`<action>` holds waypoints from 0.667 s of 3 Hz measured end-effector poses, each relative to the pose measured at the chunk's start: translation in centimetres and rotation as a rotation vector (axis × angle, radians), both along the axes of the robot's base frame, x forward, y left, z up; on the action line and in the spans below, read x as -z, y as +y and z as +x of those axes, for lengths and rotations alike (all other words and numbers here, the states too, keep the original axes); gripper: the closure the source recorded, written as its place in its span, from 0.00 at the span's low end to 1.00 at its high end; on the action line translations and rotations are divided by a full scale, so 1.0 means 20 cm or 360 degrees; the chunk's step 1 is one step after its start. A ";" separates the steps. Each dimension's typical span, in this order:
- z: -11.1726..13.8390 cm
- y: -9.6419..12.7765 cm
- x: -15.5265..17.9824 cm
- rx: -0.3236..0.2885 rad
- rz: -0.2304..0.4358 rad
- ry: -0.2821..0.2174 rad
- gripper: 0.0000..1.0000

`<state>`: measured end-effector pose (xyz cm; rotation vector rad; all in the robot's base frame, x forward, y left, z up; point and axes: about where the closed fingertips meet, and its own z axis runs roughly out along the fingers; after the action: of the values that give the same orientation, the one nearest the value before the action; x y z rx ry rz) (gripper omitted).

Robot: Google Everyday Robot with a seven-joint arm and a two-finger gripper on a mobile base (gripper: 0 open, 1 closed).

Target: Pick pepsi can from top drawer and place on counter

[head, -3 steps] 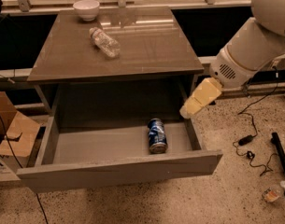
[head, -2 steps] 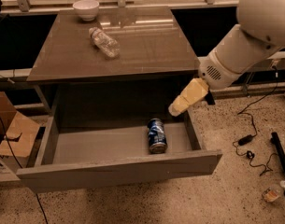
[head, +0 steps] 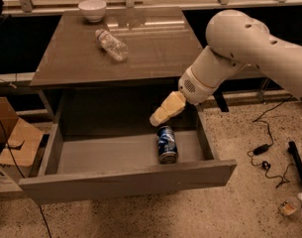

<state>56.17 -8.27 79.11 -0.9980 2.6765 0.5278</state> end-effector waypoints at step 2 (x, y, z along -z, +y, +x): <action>0.10 0.18 0.31 0.0028 -0.0017 0.0203 0.00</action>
Offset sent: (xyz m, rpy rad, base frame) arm 0.0321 0.0507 -0.0949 -0.0222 0.1933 -0.0363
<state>58.08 -4.68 72.91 -0.9735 2.8001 0.5931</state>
